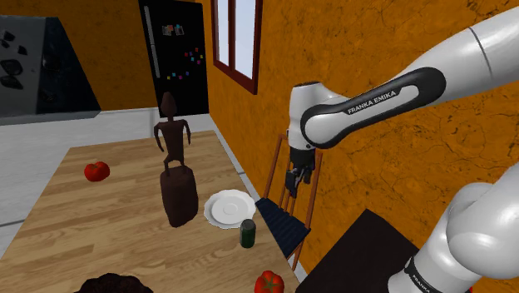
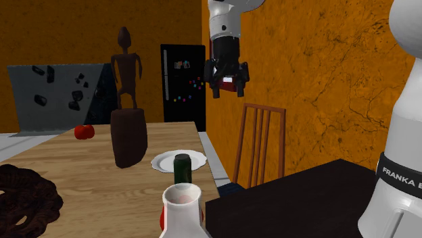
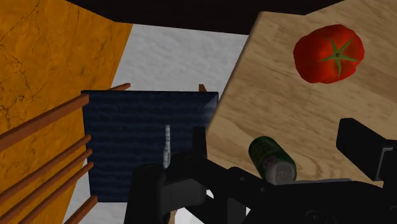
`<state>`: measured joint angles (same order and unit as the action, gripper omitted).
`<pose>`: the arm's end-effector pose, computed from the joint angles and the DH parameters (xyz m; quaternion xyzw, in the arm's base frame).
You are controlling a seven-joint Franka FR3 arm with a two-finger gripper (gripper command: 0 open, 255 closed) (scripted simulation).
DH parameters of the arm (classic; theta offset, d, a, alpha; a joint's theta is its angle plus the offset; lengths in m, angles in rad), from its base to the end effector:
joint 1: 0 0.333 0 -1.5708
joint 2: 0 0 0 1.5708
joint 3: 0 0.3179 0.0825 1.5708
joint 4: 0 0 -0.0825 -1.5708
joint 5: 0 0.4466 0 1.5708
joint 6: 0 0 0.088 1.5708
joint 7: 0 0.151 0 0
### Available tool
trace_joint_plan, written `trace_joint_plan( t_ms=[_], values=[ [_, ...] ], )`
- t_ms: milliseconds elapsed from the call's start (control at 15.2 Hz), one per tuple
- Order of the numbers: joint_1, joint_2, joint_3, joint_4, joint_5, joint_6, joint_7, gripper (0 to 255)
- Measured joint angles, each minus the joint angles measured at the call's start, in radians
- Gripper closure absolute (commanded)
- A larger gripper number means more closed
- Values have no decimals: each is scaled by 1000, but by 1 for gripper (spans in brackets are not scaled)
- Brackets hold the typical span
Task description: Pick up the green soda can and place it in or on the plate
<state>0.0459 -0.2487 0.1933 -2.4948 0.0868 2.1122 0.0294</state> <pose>0.4550 0.1133 0.2831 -0.9947 -0.0752 0.0694 0.0029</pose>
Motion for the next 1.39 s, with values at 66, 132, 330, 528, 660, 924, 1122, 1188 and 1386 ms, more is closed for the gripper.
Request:
trace_joint_plan(
  t_ms=[66,132,330,528,660,924,1122,1188,1386],
  values=[
    [2,40,7,1,-3,41,8,0],
    [6,72,15,8,-5,69,19,0],
    [11,196,32,45,-26,164,49,0],
    [24,319,46,95,-56,245,89,0],
    [35,396,49,136,-80,285,116,0],
    [58,558,37,234,-133,356,155,0],
    [84,676,24,327,-166,388,182,0],
    [97,718,18,360,-178,400,195,0],
    [112,778,9,396,-192,427,207,0]
  ],
)
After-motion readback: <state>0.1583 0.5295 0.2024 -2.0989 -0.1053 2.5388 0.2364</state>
